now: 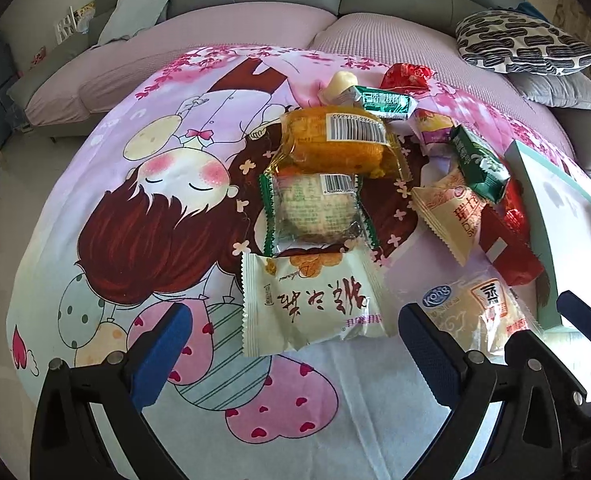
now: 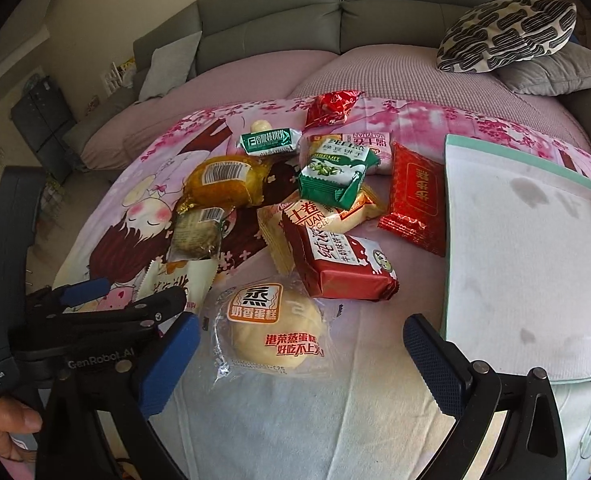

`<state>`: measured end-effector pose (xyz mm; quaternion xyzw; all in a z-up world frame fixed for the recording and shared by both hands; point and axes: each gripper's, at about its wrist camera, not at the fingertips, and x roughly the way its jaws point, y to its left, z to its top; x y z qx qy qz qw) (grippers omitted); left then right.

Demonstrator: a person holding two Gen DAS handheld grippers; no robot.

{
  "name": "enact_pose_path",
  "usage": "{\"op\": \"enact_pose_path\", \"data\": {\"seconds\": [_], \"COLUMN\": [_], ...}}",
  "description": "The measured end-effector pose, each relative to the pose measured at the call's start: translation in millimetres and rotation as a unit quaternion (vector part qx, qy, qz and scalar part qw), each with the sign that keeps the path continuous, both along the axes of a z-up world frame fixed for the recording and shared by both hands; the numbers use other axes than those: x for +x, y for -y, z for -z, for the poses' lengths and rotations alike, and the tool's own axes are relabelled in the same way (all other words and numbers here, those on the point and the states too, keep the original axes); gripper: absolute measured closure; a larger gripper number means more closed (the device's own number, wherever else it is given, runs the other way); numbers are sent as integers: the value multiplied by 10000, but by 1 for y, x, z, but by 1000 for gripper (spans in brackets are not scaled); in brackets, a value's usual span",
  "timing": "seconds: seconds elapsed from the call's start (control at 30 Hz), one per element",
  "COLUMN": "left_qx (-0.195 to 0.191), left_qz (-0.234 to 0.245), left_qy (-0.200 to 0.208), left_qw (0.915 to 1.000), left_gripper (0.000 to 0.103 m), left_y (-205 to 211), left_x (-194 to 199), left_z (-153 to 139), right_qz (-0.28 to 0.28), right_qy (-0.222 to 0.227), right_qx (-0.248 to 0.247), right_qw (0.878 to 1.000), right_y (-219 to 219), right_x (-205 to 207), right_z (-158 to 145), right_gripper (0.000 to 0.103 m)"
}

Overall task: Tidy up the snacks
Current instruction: 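Grasp the clear-wrapped round bun with right gripper while left grasps white pastry packet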

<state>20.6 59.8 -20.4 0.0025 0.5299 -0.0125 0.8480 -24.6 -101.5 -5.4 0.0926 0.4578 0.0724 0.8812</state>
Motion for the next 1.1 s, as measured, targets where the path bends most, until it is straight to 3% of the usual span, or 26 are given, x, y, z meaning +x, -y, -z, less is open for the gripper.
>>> {"op": "enact_pose_path", "data": {"seconds": [0.23,0.57,0.73,0.83,0.97,1.1], "left_qx": [-313,-330,-330,-411,-493,-548], "left_qz": [-99,-114,-68,-15,74,70], "left_qy": [-352,-485,-457,-422,-355,-309], "left_qw": [9988,9982,9984,9983,9981,9980], "left_gripper": [1,1,3,14,32,39], "left_y": [-10,-10,-6,-1,7,10], "left_x": [18,30,31,30,26,23], "left_z": [20,31,33,31,26,22], "right_qz": [-101,-54,-188,-219,-206,-216], "right_qy": [-203,-409,-339,-270,-279,-248], "right_qx": [-22,-1,10,22,59,58], "right_qw": [9997,9992,9992,9994,9994,9994], "right_y": [-8,-11,-19,-20,-20,-20], "right_x": [9,18,17,17,18,16], "right_z": [14,29,28,26,26,24], "right_gripper": [0,3,21,31,34,38]}}
